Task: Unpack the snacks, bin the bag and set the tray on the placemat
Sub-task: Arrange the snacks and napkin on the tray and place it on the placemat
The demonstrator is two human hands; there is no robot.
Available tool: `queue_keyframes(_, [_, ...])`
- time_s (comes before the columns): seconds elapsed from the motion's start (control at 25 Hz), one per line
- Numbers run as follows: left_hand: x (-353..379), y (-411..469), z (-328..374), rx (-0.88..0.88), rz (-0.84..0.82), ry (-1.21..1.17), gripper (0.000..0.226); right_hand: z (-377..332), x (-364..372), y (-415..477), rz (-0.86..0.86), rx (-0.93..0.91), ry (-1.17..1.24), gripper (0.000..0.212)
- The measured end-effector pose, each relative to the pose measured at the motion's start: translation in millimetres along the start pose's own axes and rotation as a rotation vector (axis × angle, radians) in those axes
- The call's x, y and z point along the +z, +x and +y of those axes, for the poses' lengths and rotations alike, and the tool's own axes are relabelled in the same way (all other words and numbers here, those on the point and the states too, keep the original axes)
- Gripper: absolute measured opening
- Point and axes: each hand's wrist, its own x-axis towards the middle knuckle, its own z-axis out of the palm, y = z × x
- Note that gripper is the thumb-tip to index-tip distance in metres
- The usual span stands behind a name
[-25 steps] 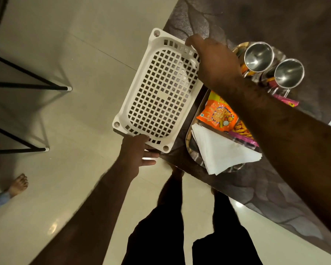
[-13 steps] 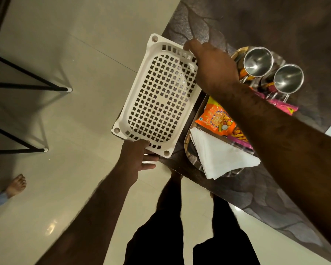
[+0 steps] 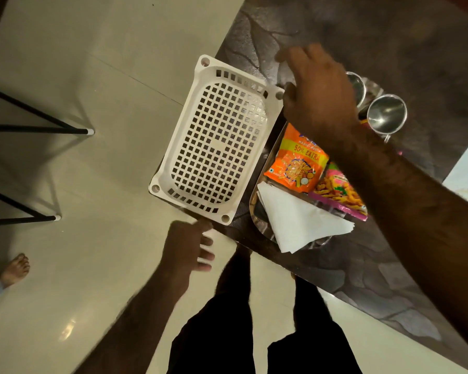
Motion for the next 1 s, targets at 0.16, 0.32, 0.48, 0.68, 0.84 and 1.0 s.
queue_keyframes(0.16, [40, -24, -34, -0.102, -0.187, 0.007, 0.009, 57, -48, 5, -0.009, 0.153, 0.044, 0.04])
queue_keyframes(0.32, [85, -25, -49, -0.107, -0.246, -0.083, 0.014, 108, -64, 27, -0.286, 0.368, 0.121, 0.036])
queue_keyframes(0.48, [113, -17, -44, -0.086, -0.256, -0.166, 0.014, 126, -48, 30, -0.391, 0.408, 0.257, 0.045])
queue_keyframes(0.68, [124, -7, -44, -0.073, -0.254, -0.265, 0.046, 128, -38, 30, -0.368, 0.409, 0.379, 0.048])
queue_keyframes(0.84, [134, -10, -41, -0.055, -0.263, -0.425, 0.068, 133, -35, 28, -0.344, 0.394, 0.419, 0.043])
queue_keyframes(1.0, [135, -9, -44, 0.009, -0.242, -0.413, 0.049, 141, -34, 19, -0.305, 0.435, 0.467, 0.039])
